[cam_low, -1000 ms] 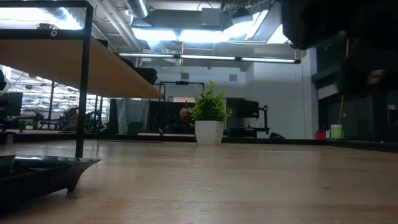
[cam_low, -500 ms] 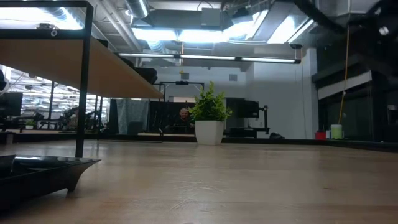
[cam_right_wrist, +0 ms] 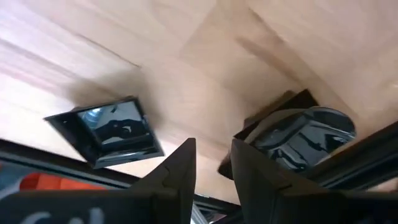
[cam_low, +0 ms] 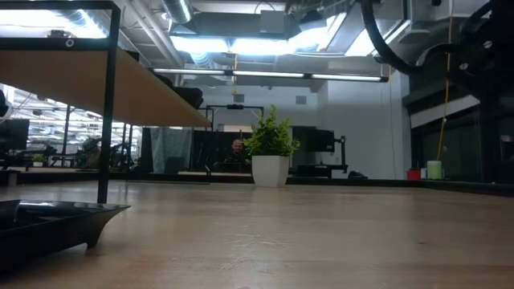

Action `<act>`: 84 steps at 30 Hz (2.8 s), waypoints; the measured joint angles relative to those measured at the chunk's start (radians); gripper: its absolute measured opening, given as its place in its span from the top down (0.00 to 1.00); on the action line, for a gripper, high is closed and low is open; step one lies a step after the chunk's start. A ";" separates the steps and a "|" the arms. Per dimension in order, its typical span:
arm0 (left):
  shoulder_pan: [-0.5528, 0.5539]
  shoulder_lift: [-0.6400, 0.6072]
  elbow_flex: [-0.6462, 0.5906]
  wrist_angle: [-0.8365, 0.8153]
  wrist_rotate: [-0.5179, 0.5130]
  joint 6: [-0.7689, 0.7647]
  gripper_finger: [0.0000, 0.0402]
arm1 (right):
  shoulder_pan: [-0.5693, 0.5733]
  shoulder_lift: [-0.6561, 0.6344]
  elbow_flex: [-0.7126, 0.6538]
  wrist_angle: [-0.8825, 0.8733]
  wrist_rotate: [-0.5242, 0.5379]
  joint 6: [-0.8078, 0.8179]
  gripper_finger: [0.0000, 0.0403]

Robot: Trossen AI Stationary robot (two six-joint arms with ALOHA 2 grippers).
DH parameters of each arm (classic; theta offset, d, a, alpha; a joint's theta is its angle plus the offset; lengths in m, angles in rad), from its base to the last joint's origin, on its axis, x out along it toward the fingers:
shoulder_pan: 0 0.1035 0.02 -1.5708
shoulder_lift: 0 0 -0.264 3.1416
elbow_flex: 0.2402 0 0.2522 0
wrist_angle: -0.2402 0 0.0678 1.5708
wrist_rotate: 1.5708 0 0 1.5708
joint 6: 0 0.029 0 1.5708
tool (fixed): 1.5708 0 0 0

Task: Pick & Place Mini shaped plates
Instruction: Stack the black leaf shape bowl on top of the black leaf shape bowl on the shelf

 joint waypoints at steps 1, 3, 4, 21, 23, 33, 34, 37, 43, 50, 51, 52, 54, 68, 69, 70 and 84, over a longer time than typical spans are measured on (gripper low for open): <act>0.000 0.000 0.000 0.000 0.000 0.000 0.99 | 0.000 0.000 0.000 -0.014 0.000 0.000 0.75; 0.000 0.000 0.000 0.000 0.000 0.000 0.99 | 0.004 0.000 0.000 -0.044 0.000 0.018 0.75; 0.000 0.000 0.000 0.000 0.000 0.000 0.99 | 0.007 0.000 0.000 -0.060 0.000 0.030 0.75; 0.000 0.000 0.000 0.000 0.000 0.000 0.99 | 0.053 0.000 0.000 -0.072 0.044 0.129 0.75; 0.000 0.000 0.000 0.000 0.000 0.000 0.99 | 0.053 0.007 0.000 -0.072 0.045 0.129 0.75; 0.000 0.000 0.000 0.000 0.000 0.000 0.99 | 0.060 0.045 0.000 -0.060 0.034 0.119 0.75; 0.000 0.000 0.000 0.000 0.000 0.000 0.99 | 0.061 0.046 0.000 -0.061 0.035 0.119 0.75; 0.000 0.000 0.000 0.000 0.000 0.000 0.99 | 0.061 0.050 0.000 -0.062 0.035 0.119 0.75; 0.000 0.000 0.000 0.000 0.000 0.000 0.99 | 0.061 0.050 0.000 -0.063 0.042 0.118 0.75; 0.000 0.000 0.000 0.000 0.000 0.000 0.99 | 0.061 0.050 0.000 -0.065 0.043 0.120 0.75; 0.000 0.000 0.000 0.000 0.000 0.000 0.99 | 0.061 0.050 0.000 -0.065 0.043 0.121 0.75; 0.000 0.000 0.000 0.000 0.000 0.000 0.99 | 0.061 0.050 0.000 -0.066 0.043 0.122 0.75; 0.000 0.000 0.000 0.000 0.000 0.000 0.99 | 0.062 0.050 -0.002 -0.064 0.043 0.123 0.75; 0.000 0.000 0.000 0.000 0.000 0.000 0.99 | 0.066 0.050 -0.066 -0.027 -0.034 0.126 0.77; 0.000 0.000 0.000 0.000 0.000 0.000 0.99 | 0.066 0.050 -0.066 -0.027 -0.034 0.126 0.79; 0.000 0.000 0.000 0.000 0.000 0.000 0.99 | 0.066 0.050 -0.066 -0.028 -0.033 0.125 0.81; 0.000 0.000 0.000 0.000 0.000 0.000 0.99 | 0.066 0.050 0.017 -0.108 -0.015 0.083 0.99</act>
